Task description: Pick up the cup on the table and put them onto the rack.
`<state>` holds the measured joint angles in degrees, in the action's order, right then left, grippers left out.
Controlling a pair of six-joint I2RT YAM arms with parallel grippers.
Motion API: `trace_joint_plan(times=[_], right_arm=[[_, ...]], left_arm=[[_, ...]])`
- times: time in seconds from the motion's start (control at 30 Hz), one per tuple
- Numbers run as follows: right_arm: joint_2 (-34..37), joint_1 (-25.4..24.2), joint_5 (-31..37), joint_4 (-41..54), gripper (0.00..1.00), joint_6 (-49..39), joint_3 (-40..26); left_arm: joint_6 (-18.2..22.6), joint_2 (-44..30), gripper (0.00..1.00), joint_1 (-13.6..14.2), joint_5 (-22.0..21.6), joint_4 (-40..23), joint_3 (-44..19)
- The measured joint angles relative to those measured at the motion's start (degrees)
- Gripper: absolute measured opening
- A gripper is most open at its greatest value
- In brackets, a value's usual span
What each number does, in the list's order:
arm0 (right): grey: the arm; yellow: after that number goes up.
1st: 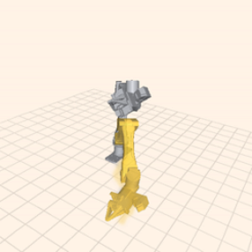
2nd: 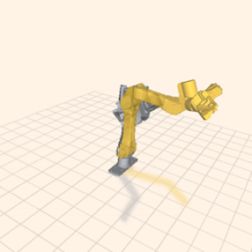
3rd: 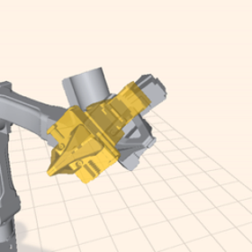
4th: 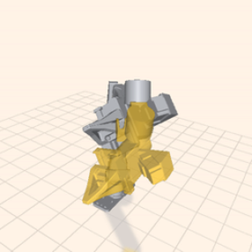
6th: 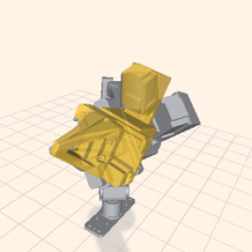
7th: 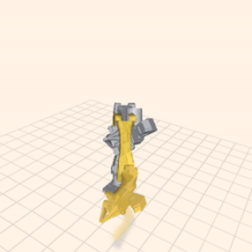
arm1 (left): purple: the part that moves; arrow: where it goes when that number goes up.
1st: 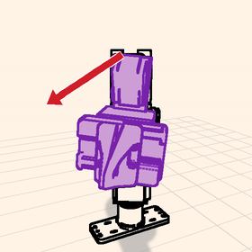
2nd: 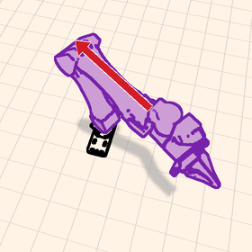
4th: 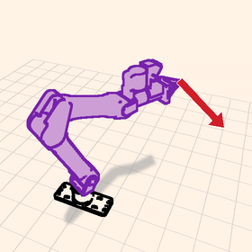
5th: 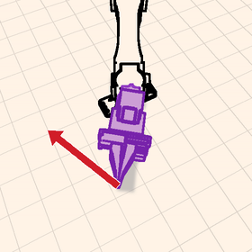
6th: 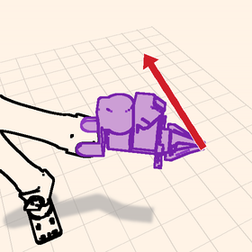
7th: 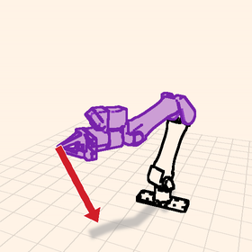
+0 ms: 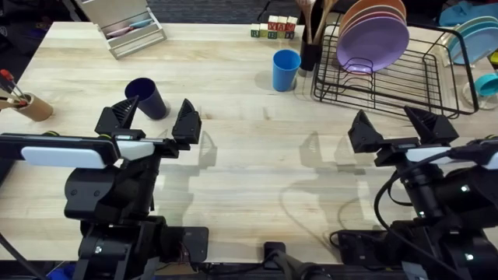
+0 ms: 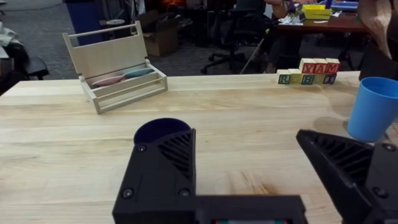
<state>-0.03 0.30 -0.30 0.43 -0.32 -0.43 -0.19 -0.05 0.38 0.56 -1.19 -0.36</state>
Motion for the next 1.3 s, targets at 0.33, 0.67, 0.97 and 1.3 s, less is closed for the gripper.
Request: trace_joint_plan(times=[0.33, 0.67, 0.97, 1.3], right_arm=[[0.0, 0.0, -0.1, 0.2, 0.993, 0.0, 0.0], [0.0, 0.0, -0.3, 0.2, 0.993, -0.2, 0.0], [4.3, 0.0, -2.8, 15.2, 0.993, -0.3, -10.4], [29.2, 0.0, -3.4, 27.9, 0.993, -1.9, -40.2]], left_arm=[[0.0, 0.0, 0.993, 0.0, 0.0, -0.1, 0.0], [0.0, 0.0, 0.994, 0.0, 0.0, -0.1, 0.0], [0.0, 0.0, 0.993, 0.0, 0.0, -7.8, -6.4], [0.0, -6.6, 0.993, 0.0, 0.0, -29.0, -29.5]])
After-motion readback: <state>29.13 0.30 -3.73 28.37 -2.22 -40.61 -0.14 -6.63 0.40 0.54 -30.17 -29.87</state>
